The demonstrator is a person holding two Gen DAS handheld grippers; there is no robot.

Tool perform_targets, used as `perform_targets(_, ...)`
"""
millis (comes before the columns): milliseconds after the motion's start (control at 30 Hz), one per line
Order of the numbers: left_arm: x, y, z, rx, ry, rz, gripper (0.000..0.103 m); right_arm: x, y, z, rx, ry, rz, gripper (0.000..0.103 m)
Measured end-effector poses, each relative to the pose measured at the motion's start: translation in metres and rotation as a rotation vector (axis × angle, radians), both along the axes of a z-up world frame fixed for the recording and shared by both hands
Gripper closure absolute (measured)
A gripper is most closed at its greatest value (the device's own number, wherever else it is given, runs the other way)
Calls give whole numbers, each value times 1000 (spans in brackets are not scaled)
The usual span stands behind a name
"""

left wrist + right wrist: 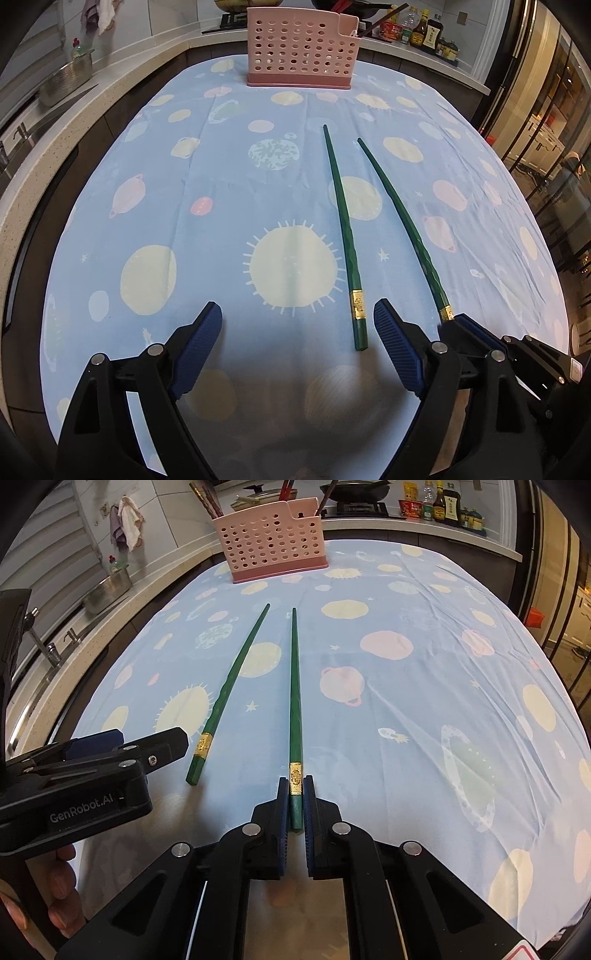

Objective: Organize utensils
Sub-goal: 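Grasp a green chopstick with the left gripper while the right gripper grasps the other green chopstick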

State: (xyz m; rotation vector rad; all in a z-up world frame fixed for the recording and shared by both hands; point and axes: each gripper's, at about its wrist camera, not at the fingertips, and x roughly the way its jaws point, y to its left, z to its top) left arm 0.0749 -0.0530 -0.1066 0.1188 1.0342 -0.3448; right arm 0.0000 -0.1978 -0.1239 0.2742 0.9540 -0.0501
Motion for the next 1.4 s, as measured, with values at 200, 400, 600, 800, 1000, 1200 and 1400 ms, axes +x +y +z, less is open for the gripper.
perform_targets(200,-3,-9,-7,5,13,-26,23,0,-2,-2,7,3,-10,96)
perform_targets(400,-3,-13,-12,1,25,-41,23,0,-2,-3,9,6,-10,96)
perform_targets(600,-3,-14,-16,-12,34,-47,23,0,-2,-3,8,7,-10,96)
perform_targets(800,-3,-13,-17,-21,32,-43,25,0,-2,-3,9,7,-10,96)
perform_targets(1000,-4,-13,-17,-5,17,-41,33,0,-2,-3,8,7,-10,96)
perform_targets(1200,-2,-11,-17,17,-5,-30,47,0,-2,-3,8,7,-10,96)
perform_targets(1400,-3,-13,-15,45,-29,-36,74,-1,-1,-3,8,6,-8,96)
